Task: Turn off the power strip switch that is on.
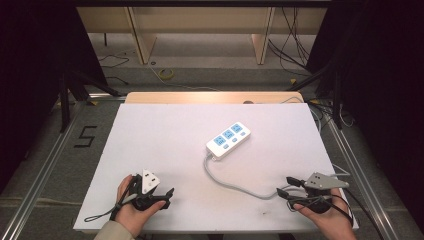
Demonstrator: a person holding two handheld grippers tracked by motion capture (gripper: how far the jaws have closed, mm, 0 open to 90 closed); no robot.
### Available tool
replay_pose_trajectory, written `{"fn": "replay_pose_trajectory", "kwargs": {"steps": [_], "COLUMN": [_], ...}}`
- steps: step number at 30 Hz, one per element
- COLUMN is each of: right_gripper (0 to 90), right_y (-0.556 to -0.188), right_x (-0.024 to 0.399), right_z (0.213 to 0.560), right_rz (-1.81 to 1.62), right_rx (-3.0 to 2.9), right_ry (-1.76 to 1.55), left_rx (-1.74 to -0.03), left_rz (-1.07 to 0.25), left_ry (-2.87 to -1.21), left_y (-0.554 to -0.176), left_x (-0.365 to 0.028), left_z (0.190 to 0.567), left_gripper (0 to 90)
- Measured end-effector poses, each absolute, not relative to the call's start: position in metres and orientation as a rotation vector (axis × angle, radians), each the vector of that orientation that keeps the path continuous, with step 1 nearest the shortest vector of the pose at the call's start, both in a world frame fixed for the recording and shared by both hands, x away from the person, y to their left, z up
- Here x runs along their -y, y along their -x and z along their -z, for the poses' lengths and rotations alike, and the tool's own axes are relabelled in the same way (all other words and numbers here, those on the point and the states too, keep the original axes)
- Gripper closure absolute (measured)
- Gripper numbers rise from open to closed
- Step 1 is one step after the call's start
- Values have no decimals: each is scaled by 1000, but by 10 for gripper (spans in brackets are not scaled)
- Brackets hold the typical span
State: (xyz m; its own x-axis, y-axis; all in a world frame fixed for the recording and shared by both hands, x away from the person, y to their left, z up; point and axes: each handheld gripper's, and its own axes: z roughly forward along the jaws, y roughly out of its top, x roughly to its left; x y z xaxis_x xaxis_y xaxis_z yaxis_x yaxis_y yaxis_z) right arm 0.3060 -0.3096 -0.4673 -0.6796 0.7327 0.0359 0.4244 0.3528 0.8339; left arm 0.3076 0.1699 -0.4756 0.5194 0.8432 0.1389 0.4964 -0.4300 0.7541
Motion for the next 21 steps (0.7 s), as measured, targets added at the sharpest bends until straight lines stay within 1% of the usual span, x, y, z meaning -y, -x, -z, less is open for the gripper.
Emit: {"fn": "replay_pose_trajectory", "kwargs": {"steps": [3,6,7,12,16,17,21], "right_gripper": [480,537,566,768,877,896,900], "right_y": [-305,-305,-305,-307,-307,-307,-308], "right_x": [310,310,310,309,308,307,304], "right_z": [467,465,465,462,460,460,458], "right_rz": [-1242,-1233,-1230,-1180,-1129,-1121,-1109], "right_rx": [-2279,-2278,-2282,-2309,-2317,-2320,-2327], "right_ry": [-1018,-1019,-1018,-991,-955,-951,-950], "left_rx": [-1090,-1092,-1091,-1088,-1083,-1083,-1075], "left_rz": [-681,-681,-682,-692,-690,-689,-698], "left_ry": [-2105,-2103,-2104,-2099,-2099,-2099,-2099], "left_y": [-308,-308,-308,-308,-309,-309,-309], "left_x": [-170,-170,-170,-169,-169,-169,-168], "left_z": [476,476,476,476,477,477,476], "left_gripper": [168,171,172,173,174,174,173]}}
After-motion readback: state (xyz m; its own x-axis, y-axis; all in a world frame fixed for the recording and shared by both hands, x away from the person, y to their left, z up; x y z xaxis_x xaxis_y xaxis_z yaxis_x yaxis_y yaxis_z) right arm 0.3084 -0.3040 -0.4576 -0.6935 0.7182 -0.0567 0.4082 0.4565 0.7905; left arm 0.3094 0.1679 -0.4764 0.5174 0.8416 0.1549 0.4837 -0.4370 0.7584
